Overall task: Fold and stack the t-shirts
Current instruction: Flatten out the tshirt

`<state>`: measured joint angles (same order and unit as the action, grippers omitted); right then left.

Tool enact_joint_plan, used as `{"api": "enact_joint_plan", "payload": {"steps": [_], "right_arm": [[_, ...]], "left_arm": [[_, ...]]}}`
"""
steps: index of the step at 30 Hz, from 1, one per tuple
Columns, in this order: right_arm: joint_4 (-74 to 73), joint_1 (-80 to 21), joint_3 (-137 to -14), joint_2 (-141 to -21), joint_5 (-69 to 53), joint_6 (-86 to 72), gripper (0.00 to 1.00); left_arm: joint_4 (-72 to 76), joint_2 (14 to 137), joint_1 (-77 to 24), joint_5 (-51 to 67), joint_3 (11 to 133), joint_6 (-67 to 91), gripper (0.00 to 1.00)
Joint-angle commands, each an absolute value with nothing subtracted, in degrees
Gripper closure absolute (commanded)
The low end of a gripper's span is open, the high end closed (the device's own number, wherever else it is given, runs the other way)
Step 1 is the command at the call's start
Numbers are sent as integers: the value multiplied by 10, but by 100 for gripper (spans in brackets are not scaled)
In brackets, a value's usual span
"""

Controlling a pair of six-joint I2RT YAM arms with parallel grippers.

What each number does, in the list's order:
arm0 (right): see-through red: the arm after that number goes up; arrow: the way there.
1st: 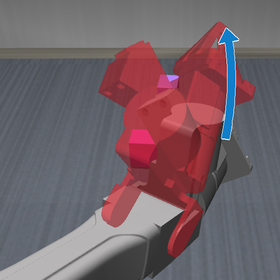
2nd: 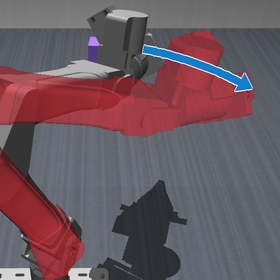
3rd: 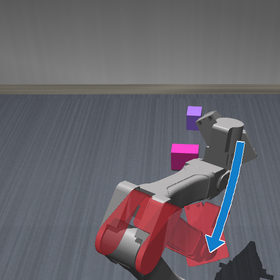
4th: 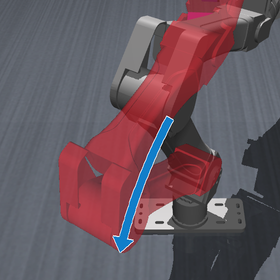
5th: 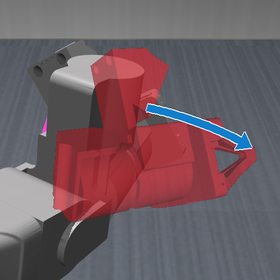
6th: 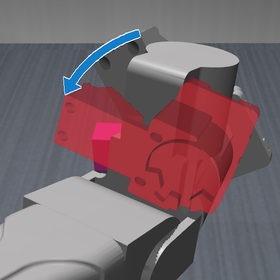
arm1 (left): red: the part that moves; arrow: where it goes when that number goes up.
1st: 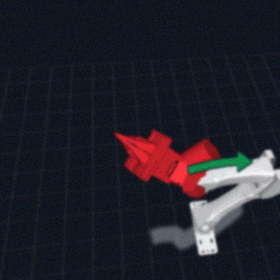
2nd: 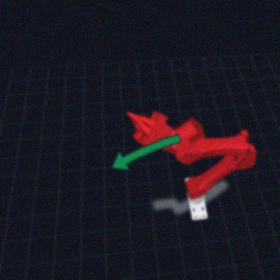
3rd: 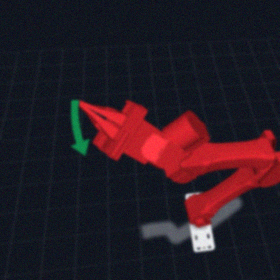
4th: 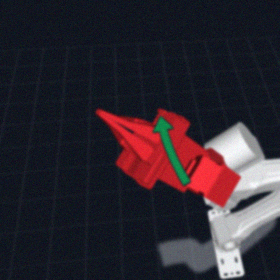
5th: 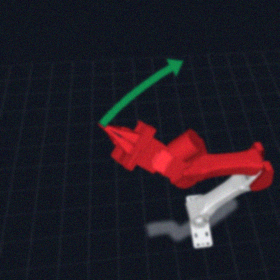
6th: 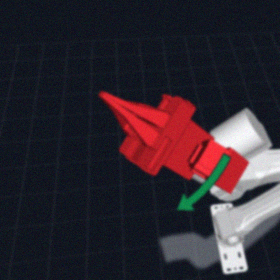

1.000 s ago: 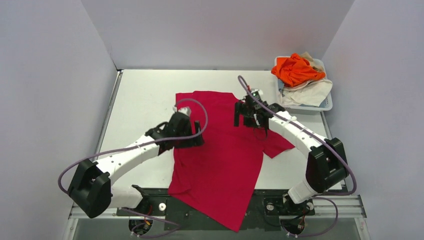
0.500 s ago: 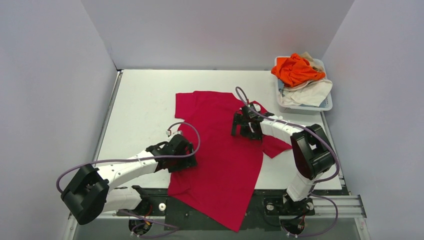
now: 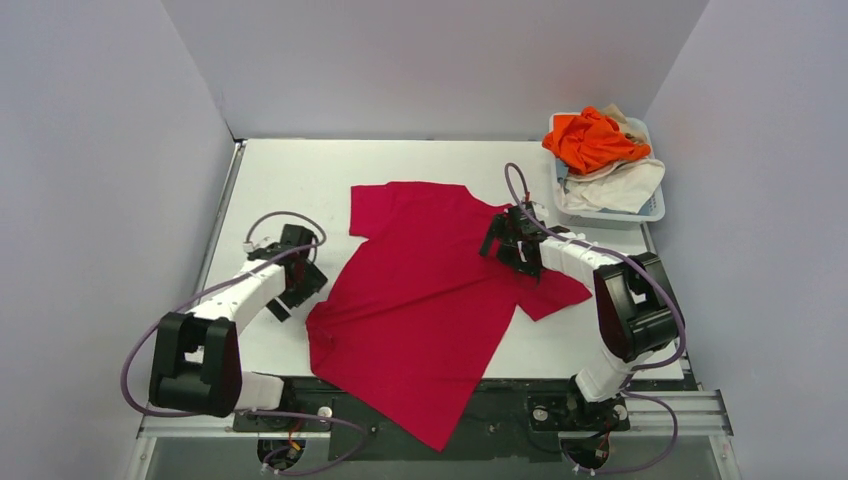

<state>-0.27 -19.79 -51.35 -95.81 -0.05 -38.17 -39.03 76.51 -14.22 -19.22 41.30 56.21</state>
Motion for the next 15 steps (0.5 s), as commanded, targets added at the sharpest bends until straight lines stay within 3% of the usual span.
{"api": "enact_joint_plan", "payload": {"steps": [1,5,8,15], "right_arm": [[-78,-174,-478,-972,47,-395,4],[-82,-170,-475,-965,57,-401,4],[-83,-171,-478,-957,53,-400,4],[-97,-173,-478,-939,54,-392,4]], "left_arm": [[-434,801,-23,-259,498,525,7],[-443,809,34,-222,534,529,7],[-433,766,14,-165,535,515,7],[-307,664,-272,-6,495,494,7]]}}
